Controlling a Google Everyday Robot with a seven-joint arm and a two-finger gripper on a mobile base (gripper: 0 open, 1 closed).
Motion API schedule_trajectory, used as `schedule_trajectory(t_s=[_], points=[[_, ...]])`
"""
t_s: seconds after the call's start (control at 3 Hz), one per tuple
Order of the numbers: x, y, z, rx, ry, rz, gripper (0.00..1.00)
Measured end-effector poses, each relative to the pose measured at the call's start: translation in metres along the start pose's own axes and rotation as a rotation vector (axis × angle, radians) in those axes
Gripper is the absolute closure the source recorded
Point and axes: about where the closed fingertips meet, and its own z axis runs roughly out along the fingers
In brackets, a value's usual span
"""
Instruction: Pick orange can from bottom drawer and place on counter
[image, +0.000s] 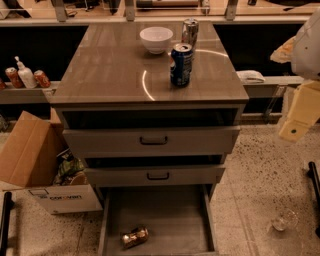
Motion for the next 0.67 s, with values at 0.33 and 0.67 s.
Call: schedule_trajectory(t_s=[0.33, 0.67], points=[[0.0, 0.0, 0.0, 0.0, 0.0, 0.0, 0.0], [0.01, 0.014, 0.045, -0.058, -0.014, 0.001, 0.0]])
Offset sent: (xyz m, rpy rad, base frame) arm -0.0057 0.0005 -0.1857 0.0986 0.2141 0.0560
